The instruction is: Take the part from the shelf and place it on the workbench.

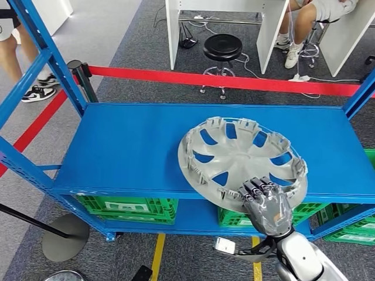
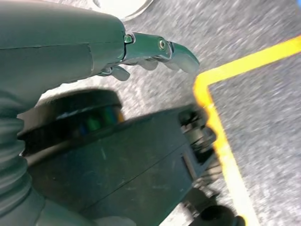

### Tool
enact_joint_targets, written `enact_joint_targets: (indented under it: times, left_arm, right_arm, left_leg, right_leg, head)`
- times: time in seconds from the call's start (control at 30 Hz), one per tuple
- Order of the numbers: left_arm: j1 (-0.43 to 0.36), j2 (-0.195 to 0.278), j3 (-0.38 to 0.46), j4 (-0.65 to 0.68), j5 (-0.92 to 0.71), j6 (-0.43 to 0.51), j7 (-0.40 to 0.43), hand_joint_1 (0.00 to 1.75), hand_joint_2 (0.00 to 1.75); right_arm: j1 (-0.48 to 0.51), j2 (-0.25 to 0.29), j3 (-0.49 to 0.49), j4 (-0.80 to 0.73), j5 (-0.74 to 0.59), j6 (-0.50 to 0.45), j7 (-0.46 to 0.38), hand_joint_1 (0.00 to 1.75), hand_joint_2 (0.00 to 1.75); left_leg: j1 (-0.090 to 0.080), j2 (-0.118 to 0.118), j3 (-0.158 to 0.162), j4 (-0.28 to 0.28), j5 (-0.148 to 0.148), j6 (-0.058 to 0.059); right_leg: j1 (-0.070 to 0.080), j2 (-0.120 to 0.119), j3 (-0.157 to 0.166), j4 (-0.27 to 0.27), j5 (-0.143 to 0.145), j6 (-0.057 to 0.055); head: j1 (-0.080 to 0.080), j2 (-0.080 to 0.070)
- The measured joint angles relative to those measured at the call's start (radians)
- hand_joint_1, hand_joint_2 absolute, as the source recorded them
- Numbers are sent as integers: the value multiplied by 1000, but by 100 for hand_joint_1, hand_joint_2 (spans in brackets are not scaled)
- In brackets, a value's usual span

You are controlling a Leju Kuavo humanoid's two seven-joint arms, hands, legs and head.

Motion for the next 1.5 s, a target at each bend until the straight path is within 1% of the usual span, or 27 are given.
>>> enact_joint_targets:
  times: [0.07, 0.13, 0.2, 0.27, 0.37, 0.47, 0.57, 0.87, 1.33, 1.5]
  left_arm:
    - [0, -1, -1, 0, -10, 23, -28, 0, 175]
    - [1, -1, -1, 0, -15, 27, -36, 0, 87]
    - [1, -1, -1, 0, -14, 20, -32, 0, 0]
    - [0, -1, 0, 0, -12, 15, -22, 0, 0]
    - [0, -2, 0, 0, -10, 10, -8, 0, 0]
    - [0, -2, 1, 0, -10, 8, 1, 0, 0]
    - [-1, -2, 2, 0, -10, 6, 5, 0, 0]
    - [-2, -3, 6, 0, 6, -24, 33, 0, 0]
    - [-3, -3, 13, 0, 1, -19, 42, 0, 0]
    - [-3, -3, 14, 0, -2, -17, 49, 0, 0]
  right_arm:
    - [29, 16, -41, -64, 2, -3, -99, 175, 175]
    - [68, 57, -100, -138, 4, -4, -227, 175, 175]
    - [99, 107, -153, -211, 5, -4, -320, 175, 175]
    - [116, 156, -192, -277, 5, -4, -364, 175, 175]
    - [126, 210, -232, -359, 5, -6, -395, 175, 175]
    - [130, 247, -259, -416, 5, -8, -406, 175, 175]
    - [131, 267, -273, -451, 5, -8, -405, 175, 175]
    - [132, 287, -284, -465, 5, -8, -381, 175, 175]
    - [131, 290, -285, -454, 6, -8, -368, 175, 175]
    - [131, 290, -285, -440, 6, -8, -340, 175, 175]
  left_leg:
    - [0, 0, 0, 0, 0, 0]
    - [0, 0, -1, 0, 0, 0]
    - [0, 0, -2, 0, 0, 0]
    - [1, 0, -2, 0, 0, 0]
    - [2, 0, -2, 0, 0, 0]
    - [2, 0, -2, 0, 0, 0]
    - [1, 0, -2, 0, 0, 0]
    - [1, 0, -2, 0, 0, 0]
    - [1, 0, -2, 0, 0, 0]
    - [1, 0, -2, 0, 0, 0]
  right_leg:
    - [0, -1, 0, 0, 0, 0]
    - [0, -1, -1, 0, 0, 0]
    - [0, 0, -2, 0, 0, 0]
    - [1, -1, -2, 0, 0, 0]
    - [1, -1, -2, 0, 0, 0]
    - [1, -1, -2, 0, 0, 0]
    - [1, 0, -2, 0, 0, 0]
    - [1, 0, -2, 0, 0, 0]
    - [1, 0, -2, 0, 0, 0]
    - [1, 0, -2, 0, 0, 0]
  head:
    - [0, 0]
    - [0, 0]
    - [0, 0]
    - [0, 0]
    - [0, 0]
    - [0, 0]
    - [0, 0]
    - [0, 0]
    - [0, 0]
    - [0, 0]
